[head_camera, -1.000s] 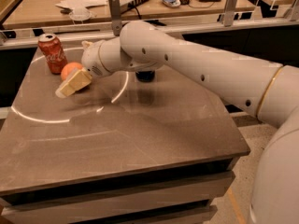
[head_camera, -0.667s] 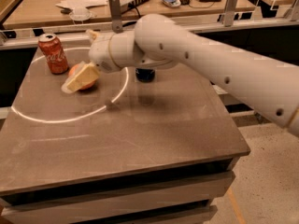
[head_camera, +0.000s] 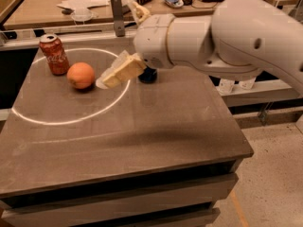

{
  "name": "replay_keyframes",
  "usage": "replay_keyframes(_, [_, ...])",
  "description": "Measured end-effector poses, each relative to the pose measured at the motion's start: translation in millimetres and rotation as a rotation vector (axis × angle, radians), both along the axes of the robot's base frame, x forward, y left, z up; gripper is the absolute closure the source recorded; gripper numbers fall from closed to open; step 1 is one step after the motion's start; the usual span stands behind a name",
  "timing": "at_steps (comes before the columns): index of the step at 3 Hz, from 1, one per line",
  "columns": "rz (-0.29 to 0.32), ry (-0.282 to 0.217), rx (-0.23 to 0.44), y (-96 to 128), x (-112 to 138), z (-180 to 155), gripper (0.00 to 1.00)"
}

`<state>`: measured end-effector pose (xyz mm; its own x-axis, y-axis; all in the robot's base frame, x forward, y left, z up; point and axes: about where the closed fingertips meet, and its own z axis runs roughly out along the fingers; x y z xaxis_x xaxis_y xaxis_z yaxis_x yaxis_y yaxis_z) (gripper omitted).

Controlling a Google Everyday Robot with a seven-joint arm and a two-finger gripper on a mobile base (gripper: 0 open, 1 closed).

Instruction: Move orange near coke can

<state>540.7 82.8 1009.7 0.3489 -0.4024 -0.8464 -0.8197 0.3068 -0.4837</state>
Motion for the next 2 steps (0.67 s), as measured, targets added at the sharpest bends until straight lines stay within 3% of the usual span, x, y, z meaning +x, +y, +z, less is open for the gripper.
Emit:
replay_keyframes(1, [-0.083,-0.011,0.004,-45.1,2.0,4.7,0.0])
replay_keyframes(2, [-0.083,-0.011,0.004,-45.1,2.0,4.7,0.0])
